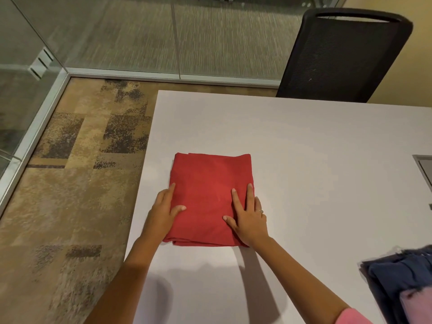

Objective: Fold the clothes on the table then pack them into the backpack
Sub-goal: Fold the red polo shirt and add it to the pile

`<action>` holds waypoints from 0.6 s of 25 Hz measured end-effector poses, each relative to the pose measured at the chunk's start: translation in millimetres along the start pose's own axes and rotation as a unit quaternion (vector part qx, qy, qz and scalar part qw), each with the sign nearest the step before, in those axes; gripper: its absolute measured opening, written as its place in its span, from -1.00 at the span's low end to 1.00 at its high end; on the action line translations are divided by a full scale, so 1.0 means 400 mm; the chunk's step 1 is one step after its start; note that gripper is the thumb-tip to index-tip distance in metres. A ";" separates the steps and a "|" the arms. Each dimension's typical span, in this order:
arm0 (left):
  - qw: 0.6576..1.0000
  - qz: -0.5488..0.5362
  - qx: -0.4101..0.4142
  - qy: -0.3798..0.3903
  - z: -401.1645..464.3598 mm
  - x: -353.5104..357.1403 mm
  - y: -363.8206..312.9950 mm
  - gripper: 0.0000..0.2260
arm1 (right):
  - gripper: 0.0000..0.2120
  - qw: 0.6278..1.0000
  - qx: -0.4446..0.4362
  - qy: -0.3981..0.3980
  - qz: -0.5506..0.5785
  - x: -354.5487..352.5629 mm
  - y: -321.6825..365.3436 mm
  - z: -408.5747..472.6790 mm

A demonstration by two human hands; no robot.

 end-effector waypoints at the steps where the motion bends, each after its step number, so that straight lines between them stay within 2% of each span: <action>1: 0.998 0.043 -0.012 -0.036 -0.005 -0.002 0.000 -0.37 | -0.27 1.000 -0.010 0.012 -0.009 -0.011 -0.007 0.006; 3: 0.983 0.129 -0.011 -0.132 -0.015 -0.001 -0.006 -0.38 | -0.30 1.000 -0.012 0.012 -0.005 -0.046 -0.008 0.021; 5: 0.965 0.174 0.041 -0.194 -0.014 0.016 -0.032 -0.43 | -0.41 0.998 -0.024 -0.053 0.009 -0.074 0.011 0.044; 7: 0.954 0.214 0.116 -0.174 -0.006 0.052 -0.073 -0.47 | -0.47 0.994 -0.038 -0.102 0.021 -0.079 0.037 0.075; 8: 0.949 0.238 0.141 -0.150 0.001 0.076 -0.087 -0.46 | -0.42 0.994 -0.038 -0.100 0.024 -0.076 0.049 0.091; 11: 0.950 0.271 0.123 -0.097 0.025 0.133 -0.082 -0.42 | -0.21 0.998 -0.030 -0.054 -0.003 -0.041 0.062 0.129; 15: 0.945 0.291 0.111 -0.103 0.034 0.158 -0.056 -0.39 | -0.35 0.995 -0.022 -0.059 -0.075 -0.003 0.046 0.142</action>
Point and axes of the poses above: each hand's wrist, its own z-axis towards the middle knuckle, its own x-axis out of the palm, y = z × x, the point moved 1 cm from there along z, towards the middle knuckle, and after that the axes turned 5 degrees about -x, right-handed, at the moved point
